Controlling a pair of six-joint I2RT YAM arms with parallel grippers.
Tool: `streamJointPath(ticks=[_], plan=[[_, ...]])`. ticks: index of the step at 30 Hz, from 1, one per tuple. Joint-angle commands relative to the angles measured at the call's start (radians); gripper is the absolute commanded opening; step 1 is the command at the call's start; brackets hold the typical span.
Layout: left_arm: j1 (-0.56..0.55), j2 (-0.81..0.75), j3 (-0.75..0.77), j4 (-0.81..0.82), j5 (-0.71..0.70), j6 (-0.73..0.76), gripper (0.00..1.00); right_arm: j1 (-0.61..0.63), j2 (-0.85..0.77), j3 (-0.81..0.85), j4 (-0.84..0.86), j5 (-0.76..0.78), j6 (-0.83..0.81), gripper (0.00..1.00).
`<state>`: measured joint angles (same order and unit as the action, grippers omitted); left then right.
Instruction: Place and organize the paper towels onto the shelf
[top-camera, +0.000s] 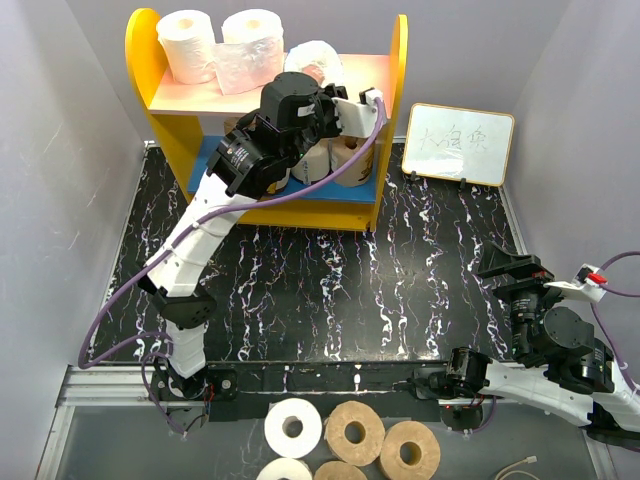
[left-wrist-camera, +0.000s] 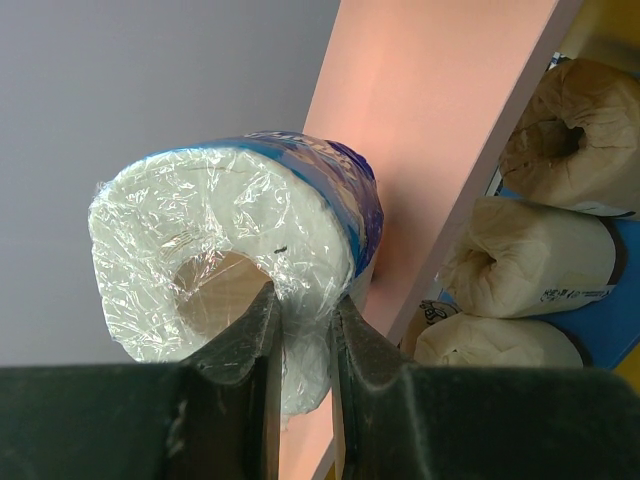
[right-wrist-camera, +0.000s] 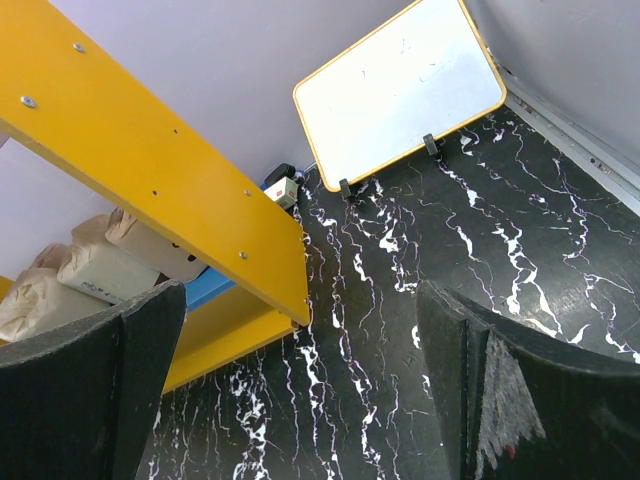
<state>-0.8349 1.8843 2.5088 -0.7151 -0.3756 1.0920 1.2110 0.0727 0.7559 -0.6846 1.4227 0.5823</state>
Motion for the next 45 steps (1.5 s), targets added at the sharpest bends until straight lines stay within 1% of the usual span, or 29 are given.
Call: streamJointPath(ticks=[1,3,7,16,17,18,20,21,26,27,28,31,33,36,40,42,45], plan=[[-0.001,-0.029,0.017,0.093,-0.001,-0.005,0.11,0.05,-0.019,0.003,0.014,0.018,0.016,0.98],[-0.001,-0.033,0.014,0.112,-0.001,-0.003,0.2,0.049,-0.017,0.003,0.014,0.018,0.016,0.98],[-0.001,-0.035,0.005,0.153,-0.014,0.019,0.32,0.051,-0.018,0.004,0.013,0.018,0.016,0.98],[0.0,-0.021,0.024,0.189,-0.026,0.053,0.38,0.053,-0.019,0.003,0.014,0.019,0.016,0.98],[-0.001,-0.024,0.022,0.199,-0.027,0.056,0.43,0.053,-0.02,0.003,0.014,0.019,0.016,0.98],[-0.001,-0.025,0.022,0.21,-0.028,0.06,0.5,0.053,-0.02,0.003,0.014,0.019,0.015,0.98],[-0.001,-0.028,0.024,0.241,-0.029,0.074,0.72,0.054,-0.021,0.003,0.014,0.021,0.015,0.98],[-0.001,-0.028,0.024,0.26,-0.031,0.084,0.74,0.053,-0.021,0.003,0.014,0.022,0.015,0.98],[-0.011,-0.037,0.028,0.378,-0.063,0.122,0.77,0.054,-0.025,0.003,0.014,0.021,0.016,0.98],[-0.017,-0.05,0.013,0.414,-0.07,0.122,0.94,0.055,-0.025,0.003,0.014,0.021,0.016,0.98],[-0.024,-0.077,-0.005,0.446,-0.078,0.121,0.98,0.055,-0.025,0.003,0.014,0.023,0.017,0.98],[-0.055,-0.088,0.055,0.479,-0.119,0.096,0.99,0.056,0.0,0.005,0.015,0.024,0.016,0.98],[-0.074,-0.101,0.079,0.507,-0.16,0.095,0.99,0.056,0.067,0.007,0.027,0.043,0.007,0.99],[-0.094,-0.126,0.093,0.513,-0.213,0.08,0.98,0.057,0.245,0.021,0.047,0.116,0.026,0.99],[-0.097,-0.174,0.077,0.443,-0.249,0.011,0.98,0.05,0.554,0.123,0.043,0.185,0.046,0.99],[-0.096,-0.19,0.075,0.418,-0.261,-0.021,0.99,0.039,0.674,0.194,0.033,0.185,0.083,0.99],[-0.096,-0.199,0.093,0.423,-0.28,-0.044,0.98,0.038,0.777,0.265,-0.003,0.155,0.15,0.99]])
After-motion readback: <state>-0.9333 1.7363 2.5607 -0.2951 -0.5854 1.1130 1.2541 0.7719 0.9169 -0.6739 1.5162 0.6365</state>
